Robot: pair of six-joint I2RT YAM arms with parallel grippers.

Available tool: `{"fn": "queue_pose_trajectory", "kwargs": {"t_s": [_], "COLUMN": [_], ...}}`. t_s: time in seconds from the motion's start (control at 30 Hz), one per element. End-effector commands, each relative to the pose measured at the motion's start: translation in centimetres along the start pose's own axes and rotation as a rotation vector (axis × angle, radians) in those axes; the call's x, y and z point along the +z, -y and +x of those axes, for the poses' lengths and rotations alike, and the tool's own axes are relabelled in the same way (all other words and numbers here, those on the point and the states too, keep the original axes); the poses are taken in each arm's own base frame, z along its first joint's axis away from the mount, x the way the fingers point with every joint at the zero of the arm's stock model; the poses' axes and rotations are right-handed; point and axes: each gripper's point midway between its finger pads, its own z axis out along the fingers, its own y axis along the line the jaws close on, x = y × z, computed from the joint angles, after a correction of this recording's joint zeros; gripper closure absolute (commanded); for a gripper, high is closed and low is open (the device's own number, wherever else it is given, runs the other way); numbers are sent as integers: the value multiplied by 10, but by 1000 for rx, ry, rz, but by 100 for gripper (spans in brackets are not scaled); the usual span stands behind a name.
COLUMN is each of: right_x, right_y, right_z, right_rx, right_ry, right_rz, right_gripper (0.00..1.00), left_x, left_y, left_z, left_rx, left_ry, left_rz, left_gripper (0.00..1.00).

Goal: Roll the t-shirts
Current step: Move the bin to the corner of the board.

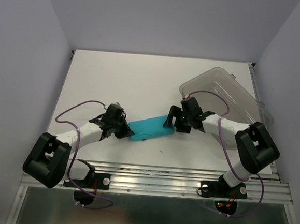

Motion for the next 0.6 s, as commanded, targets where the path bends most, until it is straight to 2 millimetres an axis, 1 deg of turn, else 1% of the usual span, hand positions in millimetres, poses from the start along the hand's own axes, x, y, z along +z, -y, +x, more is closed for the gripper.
{"fn": "queue_pose_trajectory", "kwargs": {"t_s": [0.0, 0.1, 0.13, 0.17, 0.23, 0.33, 0.37, 0.4, 0.43, 0.47, 0.5, 0.53, 0.57], "right_x": [5, 7, 8, 10, 11, 11, 11, 11, 11, 9, 6, 3, 0], "right_y": [-13, -19, -23, -25, -33, -38, -39, -38, -36, -39, -32, -30, -29], "right_z": [-4, -1, -1, 3, 7, 8, 7, 7, 6, 4, 0, -5, -10], "right_rx": [8, -2, -4, -12, -26, -39, -43, -52, -60, -76, -100, -113, -126], "right_ry": [28, 16, 10, -4, -17, -21, -19, -17, -16, -8, 11, 30, 46], "right_rz": [-36, -59, -75, -81, -104, -118, -120, -112, -100, -94, -50, -27, -8], "right_gripper": [15, 19, 24, 26, 35, 43, 44, 41, 36, 29, 17, 12, 10], "left_x": [-2, -2, -2, -2, -1, -1, -2, -3, -3, -5, -6, -9, -11], "left_y": [2, 1, 1, 1, 1, 1, 1, -1, -2, -7, -8, -8, -9], "left_z": [-8, -8, -8, -8, -8, -9, -10, -10, -11, -14, -16, -20, -22], "left_rx": [44, 45, 44, 44, 42, 43, 44, 48, 52, 47, 49, 59, 64], "left_ry": [17, 17, 15, 14, 14, 14, 17, 18, 21, 29, 35, 49, 55], "left_rz": [-16, -18, -18, -17, -16, -21, -23, -33, -39, -60, -66, -65, -69], "left_gripper": [100, 100, 100, 100, 100, 100, 100, 100, 100, 100, 100, 100, 100]}}
